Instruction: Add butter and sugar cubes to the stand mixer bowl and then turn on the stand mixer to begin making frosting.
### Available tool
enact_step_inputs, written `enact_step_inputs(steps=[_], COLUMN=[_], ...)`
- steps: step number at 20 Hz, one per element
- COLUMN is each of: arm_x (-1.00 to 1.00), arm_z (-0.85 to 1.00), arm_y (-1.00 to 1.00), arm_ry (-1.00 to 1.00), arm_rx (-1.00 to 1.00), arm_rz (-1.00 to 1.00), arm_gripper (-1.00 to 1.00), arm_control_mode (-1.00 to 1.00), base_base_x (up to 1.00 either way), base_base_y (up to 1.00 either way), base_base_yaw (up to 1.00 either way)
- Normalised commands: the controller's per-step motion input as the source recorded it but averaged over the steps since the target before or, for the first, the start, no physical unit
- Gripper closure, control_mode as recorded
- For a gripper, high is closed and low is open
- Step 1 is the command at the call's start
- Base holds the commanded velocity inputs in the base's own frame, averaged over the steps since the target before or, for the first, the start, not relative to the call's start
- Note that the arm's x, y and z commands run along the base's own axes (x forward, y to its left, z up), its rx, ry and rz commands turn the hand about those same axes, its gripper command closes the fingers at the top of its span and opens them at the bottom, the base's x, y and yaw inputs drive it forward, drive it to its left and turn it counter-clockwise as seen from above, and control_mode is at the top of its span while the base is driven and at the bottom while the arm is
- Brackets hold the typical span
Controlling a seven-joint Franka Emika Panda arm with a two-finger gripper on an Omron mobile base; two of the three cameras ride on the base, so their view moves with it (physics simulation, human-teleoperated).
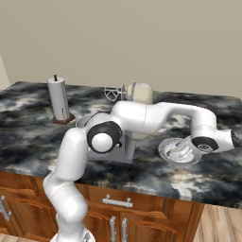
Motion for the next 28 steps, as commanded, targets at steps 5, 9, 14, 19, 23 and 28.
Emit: enact_step_inputs(steps=[5, 9, 14, 19, 23, 28], arm_x=[0.17, 0.11, 0.27, 0.38, 0.33, 0.13], arm_z=[-0.38, -0.26, -0.20, -0.11, -0.15, -0.25], arm_y=[0.18, 0.01, 0.00, 0.00, -0.04, -0.24], arm_ry=[-0.02, -0.04, -0.02, -0.02, -0.01, 0.00], arm_rx=[-0.01, -0.02, -0.02, -0.02, -0.03, -0.05], arm_rz=[-0.12, -0.12, -0.11, -0.10, -0.07, -0.02], arm_gripper=[-1.00, -1.00, -1.00, -1.00, -1.00, -1.00], arm_control_mode=[-1.00, -1.00, -1.00, -1.00, -1.00, -1.00], base_base_x=[0.00, 0.00, 0.00, 0.00, 0.00, 0.00], base_base_y=[0.00, 0.00, 0.00, 0.00, 0.00, 0.00], base_base_yaw=[0.00, 0.00, 0.00, 0.00, 0.00, 0.00])
